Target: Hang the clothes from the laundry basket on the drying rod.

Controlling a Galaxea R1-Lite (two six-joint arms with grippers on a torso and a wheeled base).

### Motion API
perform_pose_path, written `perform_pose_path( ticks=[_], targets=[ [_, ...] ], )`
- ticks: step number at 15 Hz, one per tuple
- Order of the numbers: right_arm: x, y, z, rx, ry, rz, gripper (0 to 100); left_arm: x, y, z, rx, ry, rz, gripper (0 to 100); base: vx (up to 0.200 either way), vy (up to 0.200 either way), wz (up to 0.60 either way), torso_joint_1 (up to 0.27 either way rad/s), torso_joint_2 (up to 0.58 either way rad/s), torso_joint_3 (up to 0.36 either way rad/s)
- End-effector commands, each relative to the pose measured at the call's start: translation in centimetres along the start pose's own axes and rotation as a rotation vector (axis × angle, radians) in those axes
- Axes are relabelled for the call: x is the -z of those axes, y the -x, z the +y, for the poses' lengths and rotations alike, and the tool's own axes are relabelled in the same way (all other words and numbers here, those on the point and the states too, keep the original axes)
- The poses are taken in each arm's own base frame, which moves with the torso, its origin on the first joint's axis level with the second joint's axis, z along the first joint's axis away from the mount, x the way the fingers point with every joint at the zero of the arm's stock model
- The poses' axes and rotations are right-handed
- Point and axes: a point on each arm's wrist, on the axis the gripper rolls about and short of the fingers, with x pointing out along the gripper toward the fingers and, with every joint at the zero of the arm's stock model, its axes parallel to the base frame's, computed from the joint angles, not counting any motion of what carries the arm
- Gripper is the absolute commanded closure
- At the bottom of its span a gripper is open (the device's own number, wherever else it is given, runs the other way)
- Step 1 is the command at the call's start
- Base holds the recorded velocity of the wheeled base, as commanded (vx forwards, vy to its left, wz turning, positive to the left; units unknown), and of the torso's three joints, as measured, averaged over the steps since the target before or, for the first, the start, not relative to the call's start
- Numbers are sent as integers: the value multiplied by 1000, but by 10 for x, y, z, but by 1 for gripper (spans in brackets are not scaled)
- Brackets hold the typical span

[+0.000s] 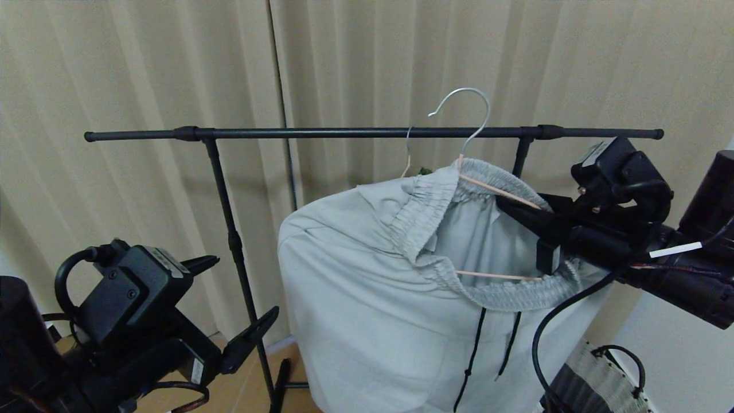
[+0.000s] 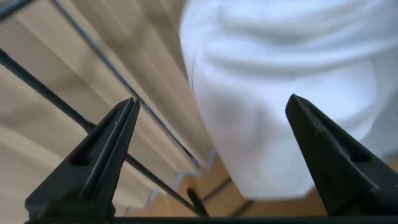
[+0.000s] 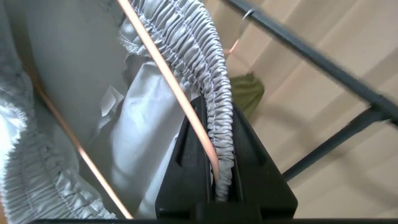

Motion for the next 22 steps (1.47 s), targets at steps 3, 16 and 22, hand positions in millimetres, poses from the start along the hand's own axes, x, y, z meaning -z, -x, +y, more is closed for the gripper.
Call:
perform_pose_path(
  ticks=[3,16,22],
  targets=[
    [-13,10,-2,9,6,-53,100,5,-9,0,1,-7,38,0,0,0,0,0,0,0],
    [-23,19,7,-31,7,-99,100,1,-23,0,5,2,48,100,0,0,0,0,0,0],
    [-22,18,7,-30,8,-93,100,4,-22,-1,7,1,57,100,0,0,0,0,0,0]
  ],
)
